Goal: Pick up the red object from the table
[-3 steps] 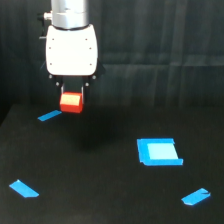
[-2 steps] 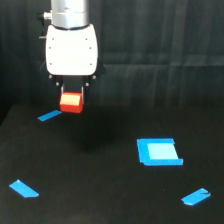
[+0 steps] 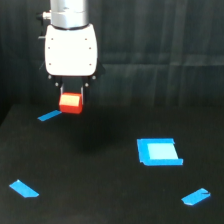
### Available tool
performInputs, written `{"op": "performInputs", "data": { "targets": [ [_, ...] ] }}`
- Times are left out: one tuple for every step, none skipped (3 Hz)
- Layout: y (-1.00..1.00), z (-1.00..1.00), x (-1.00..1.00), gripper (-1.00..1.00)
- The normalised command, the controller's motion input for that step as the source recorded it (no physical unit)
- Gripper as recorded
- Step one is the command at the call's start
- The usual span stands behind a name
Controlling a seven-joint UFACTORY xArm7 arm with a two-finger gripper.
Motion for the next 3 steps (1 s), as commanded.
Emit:
{"op": "performInputs", "data": {
  "targets": [
    [-0.1,0.04,0.01,-0.91],
    [-0.08,0.12,-0.04,-0.97],
    [-0.17,0.13,-0.01,-0.97]
  ]
}}
